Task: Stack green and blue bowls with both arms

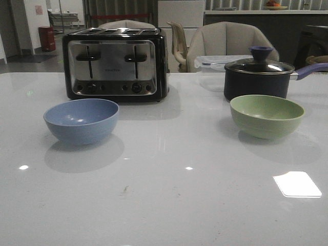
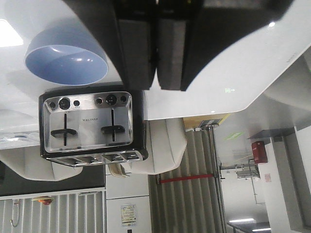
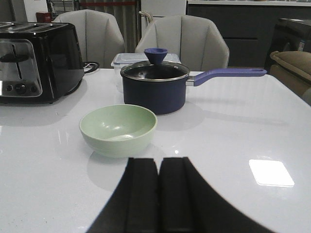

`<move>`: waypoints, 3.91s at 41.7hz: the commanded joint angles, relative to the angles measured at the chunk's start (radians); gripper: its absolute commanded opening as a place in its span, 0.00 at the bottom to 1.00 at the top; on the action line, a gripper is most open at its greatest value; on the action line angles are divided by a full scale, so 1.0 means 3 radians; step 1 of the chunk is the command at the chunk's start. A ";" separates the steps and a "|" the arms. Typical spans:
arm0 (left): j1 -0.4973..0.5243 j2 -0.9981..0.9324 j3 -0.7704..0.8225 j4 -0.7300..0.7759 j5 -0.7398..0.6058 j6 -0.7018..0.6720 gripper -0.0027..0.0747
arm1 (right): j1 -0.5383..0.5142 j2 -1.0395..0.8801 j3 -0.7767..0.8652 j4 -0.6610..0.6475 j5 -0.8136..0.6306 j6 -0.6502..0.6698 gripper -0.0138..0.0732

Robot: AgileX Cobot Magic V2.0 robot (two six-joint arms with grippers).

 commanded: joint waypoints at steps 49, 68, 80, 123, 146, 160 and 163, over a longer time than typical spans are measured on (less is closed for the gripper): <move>0.0001 0.0382 -0.1673 -0.0166 0.0436 0.0004 0.16 | -0.0003 0.0473 -0.1690 -0.0007 0.0338 -0.0029 0.20; 0.0001 0.1438 -0.2408 -0.0172 0.1633 0.0004 0.16 | -0.0003 0.1807 -0.2508 -0.0007 0.1681 -0.0029 0.20; 0.0001 0.1829 -0.2298 -0.0194 0.1839 0.0004 0.16 | -0.0003 0.2417 -0.2508 -0.0004 0.2022 -0.0029 0.20; -0.0968 0.2090 -0.2295 -0.0330 0.1710 0.0047 0.86 | -0.0251 0.4448 -0.3446 0.0338 0.1931 -0.0011 0.85; -0.1126 0.2090 -0.2295 -0.0330 0.1705 0.0047 0.86 | -0.0251 0.6338 -0.5188 0.0546 0.2372 -0.0187 0.85; -0.1126 0.2090 -0.2295 -0.0330 0.1705 0.0047 0.86 | -0.0251 0.6792 -0.5616 0.0546 0.2444 -0.0187 0.61; -0.1126 0.2090 -0.2295 -0.0330 0.1705 0.0047 0.86 | -0.0251 0.6830 -0.5664 0.0542 0.2481 -0.0187 0.53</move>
